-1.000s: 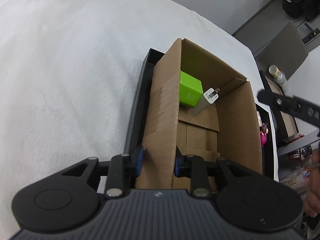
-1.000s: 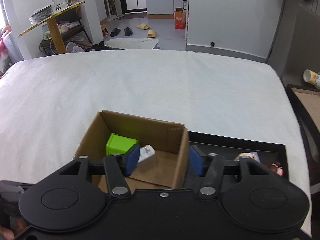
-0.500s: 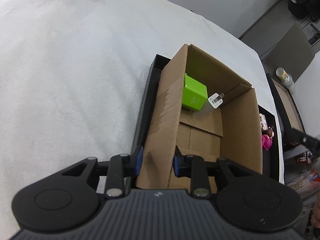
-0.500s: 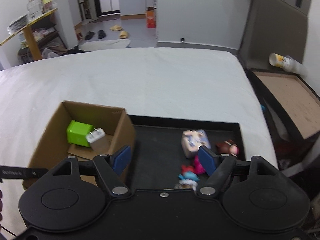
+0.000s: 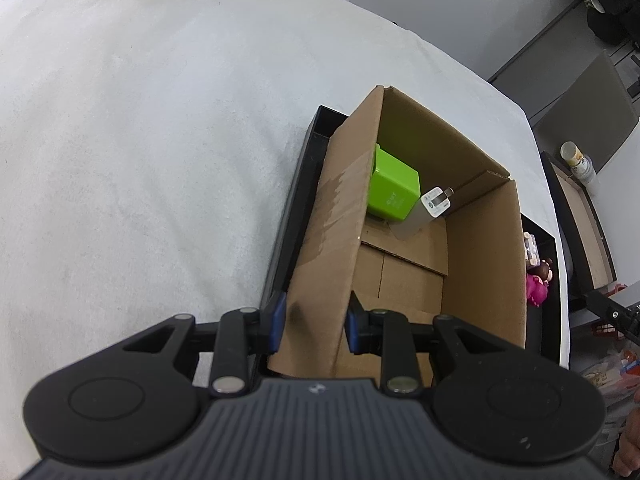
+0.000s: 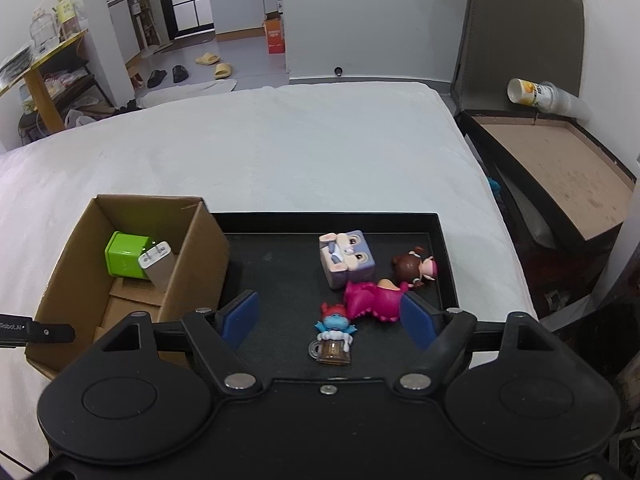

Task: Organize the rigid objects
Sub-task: 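Move the right gripper back over the tray toward the smurf figure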

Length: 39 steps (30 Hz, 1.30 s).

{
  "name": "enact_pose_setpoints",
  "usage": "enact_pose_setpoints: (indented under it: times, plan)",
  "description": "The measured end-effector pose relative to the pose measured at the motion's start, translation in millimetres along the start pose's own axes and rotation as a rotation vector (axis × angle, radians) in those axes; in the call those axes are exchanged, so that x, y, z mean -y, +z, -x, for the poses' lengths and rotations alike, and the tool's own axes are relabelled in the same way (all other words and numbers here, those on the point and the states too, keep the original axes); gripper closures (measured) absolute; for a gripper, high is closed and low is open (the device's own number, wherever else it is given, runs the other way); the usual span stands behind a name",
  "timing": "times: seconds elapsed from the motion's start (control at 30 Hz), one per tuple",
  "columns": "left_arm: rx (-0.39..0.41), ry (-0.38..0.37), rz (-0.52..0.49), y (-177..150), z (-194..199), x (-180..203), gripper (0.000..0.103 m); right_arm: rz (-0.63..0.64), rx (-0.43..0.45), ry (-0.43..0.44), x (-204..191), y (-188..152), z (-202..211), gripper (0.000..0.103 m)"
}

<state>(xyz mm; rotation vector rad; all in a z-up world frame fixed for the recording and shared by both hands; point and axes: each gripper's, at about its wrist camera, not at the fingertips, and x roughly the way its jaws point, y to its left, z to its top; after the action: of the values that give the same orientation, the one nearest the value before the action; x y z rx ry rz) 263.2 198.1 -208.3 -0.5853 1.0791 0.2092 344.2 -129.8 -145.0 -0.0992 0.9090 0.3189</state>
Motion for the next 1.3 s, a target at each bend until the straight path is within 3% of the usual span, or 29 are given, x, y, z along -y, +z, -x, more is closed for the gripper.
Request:
enact_pose_setpoints:
  times: [0.1, 0.57, 0.9, 1.3]
  plan:
    - [-0.001, 0.004, -0.005, -0.6, -0.5, 1.3, 0.076, -0.028, -0.008, -0.002, 8.6, -2.8, -6.4, 0.019]
    - [-0.01, 0.015, -0.025, -0.4, -4.5, 2.6, 0.079, -0.103, -0.068, 0.028, 22.9, -28.7, -51.6, 0.02]
    - [-0.002, 0.013, -0.062, -2.3, -4.9, 4.7, 0.079, -0.125, -0.066, 0.047, 13.5, -39.4, -78.9, 0.033]
    - [-0.008, 0.012, -0.054, -2.6, -7.0, 0.8, 0.079, -0.09, -0.038, -0.055, -3.8, -54.9, -100.1, 0.049]
